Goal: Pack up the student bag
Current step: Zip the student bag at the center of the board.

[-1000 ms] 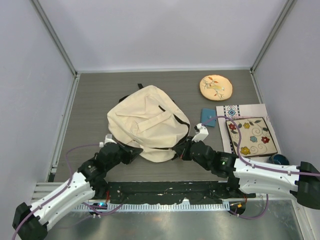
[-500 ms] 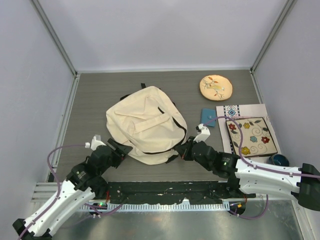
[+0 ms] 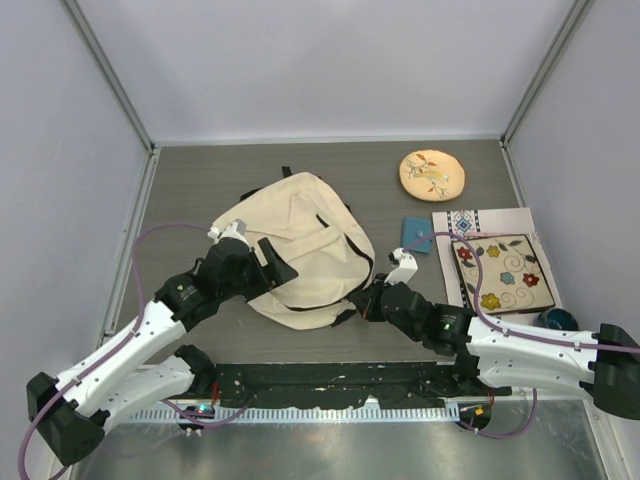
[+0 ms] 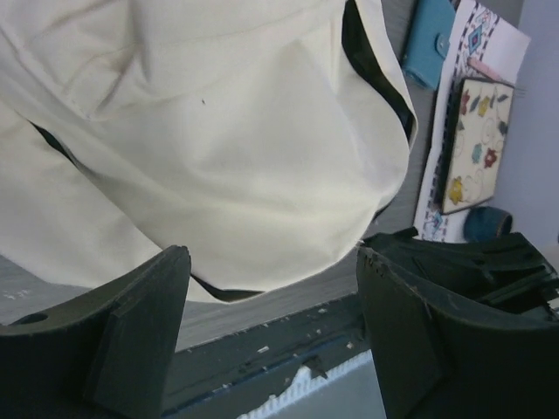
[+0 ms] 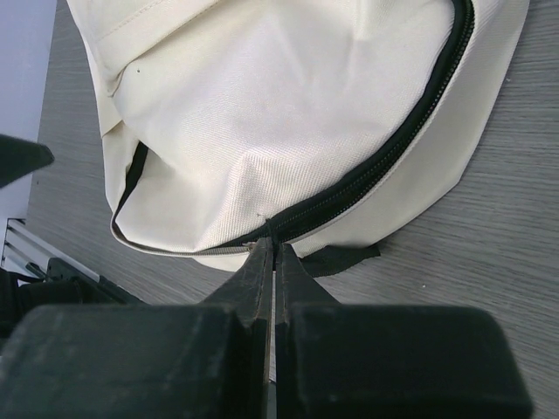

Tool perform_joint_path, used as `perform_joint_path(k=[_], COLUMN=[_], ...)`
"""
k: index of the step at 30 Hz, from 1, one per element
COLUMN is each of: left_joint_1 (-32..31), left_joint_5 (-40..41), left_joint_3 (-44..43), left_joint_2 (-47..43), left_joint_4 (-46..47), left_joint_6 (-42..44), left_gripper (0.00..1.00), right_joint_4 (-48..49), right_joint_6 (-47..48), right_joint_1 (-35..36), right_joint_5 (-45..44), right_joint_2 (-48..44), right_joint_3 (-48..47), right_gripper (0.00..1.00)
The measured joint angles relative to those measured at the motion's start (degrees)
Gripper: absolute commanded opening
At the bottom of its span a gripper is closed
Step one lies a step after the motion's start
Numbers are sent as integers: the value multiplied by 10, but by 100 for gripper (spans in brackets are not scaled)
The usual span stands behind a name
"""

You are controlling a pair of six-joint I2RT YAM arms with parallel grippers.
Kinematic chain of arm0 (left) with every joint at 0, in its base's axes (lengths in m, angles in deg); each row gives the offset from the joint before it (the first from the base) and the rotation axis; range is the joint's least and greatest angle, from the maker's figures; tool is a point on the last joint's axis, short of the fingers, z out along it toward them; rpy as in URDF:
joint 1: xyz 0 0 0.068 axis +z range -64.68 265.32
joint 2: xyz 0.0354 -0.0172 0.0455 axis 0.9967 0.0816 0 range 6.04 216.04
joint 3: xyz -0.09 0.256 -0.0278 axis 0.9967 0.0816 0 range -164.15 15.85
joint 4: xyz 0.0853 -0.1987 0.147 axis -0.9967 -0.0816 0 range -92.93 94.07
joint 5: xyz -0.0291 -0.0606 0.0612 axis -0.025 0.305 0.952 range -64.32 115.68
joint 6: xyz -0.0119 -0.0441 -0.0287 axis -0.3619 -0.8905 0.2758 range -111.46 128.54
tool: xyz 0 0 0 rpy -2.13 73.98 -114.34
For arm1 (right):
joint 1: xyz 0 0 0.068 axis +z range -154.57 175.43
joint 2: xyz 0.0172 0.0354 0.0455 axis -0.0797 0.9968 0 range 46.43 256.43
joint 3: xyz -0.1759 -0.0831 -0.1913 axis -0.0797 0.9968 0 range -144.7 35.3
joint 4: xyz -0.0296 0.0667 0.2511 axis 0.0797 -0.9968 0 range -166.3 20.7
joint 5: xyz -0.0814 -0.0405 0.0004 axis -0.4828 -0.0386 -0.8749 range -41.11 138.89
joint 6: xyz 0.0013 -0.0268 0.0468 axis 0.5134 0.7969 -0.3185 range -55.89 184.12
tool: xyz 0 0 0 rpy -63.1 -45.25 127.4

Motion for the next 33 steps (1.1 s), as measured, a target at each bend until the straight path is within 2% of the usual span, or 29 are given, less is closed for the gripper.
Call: perform_joint_path(k=[3,5,8,10,17,25,27,33], left_joint_1=[-14,-35,-75,-110,-212,-225,-226,-229], left_joint_5=[-23,-28,-23,-10,47,132,147,181], left_joint_3=[20,63,135,152,143,156,156,156], left_joint_2=[-8,-49,-105,-114,-6,80,97,116], left_joint_4=[14,50,80,80,148,266,285,306], left_joint_6=[-76,-146,-249,-299,-386,-433,-433,-421], left_gripper=[81,81,82,82,84,83,79,43], right_joint_4=[0,0,-2,-3,-8,-8,-8,-11], right_joint_6=[0,0,-1,-2,-2,-2,-2,0], right_joint_1=[0,0,0,0,0,0,0,-2], right_joint_5=[-3,-4,-4,-5,-8,-8,-8,-9], right_joint_2=[0,-1,-3,-6,-9,-9,-10,-25], right_joint_3=[0,0,0,0,0,0,0,0], right_gripper=[1,1,1,1,1,1,1,1])
